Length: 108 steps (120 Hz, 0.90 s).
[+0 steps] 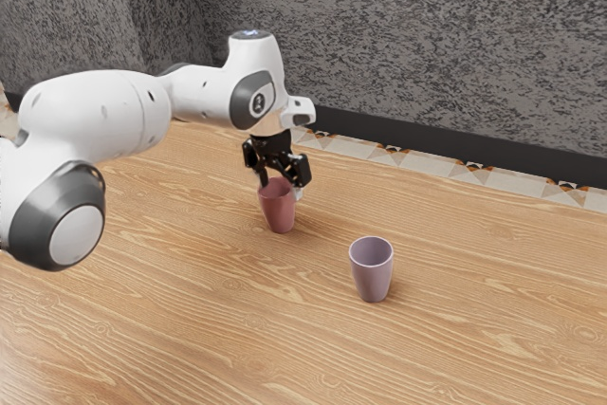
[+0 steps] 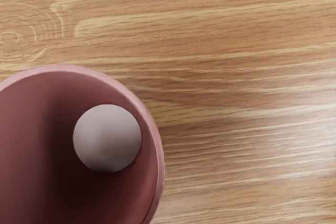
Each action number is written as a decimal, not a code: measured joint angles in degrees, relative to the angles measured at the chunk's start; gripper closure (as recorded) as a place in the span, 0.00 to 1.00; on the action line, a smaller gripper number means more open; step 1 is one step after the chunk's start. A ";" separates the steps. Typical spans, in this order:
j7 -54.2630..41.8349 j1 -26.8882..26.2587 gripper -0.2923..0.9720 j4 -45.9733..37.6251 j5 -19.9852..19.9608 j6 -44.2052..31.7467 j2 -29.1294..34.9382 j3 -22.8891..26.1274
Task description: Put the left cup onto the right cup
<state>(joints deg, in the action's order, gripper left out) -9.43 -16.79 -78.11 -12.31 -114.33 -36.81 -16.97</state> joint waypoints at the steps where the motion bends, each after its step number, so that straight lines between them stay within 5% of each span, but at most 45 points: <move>1: 0.02 0.00 0.26 0.06 0.00 0.00 -0.04 0.01; 108: 0.79 0.35 0.28 2.28 0.01 -2.91 -4.83 0.26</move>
<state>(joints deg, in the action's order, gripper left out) -8.64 -16.44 -75.83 -12.30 -117.24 -41.65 -16.71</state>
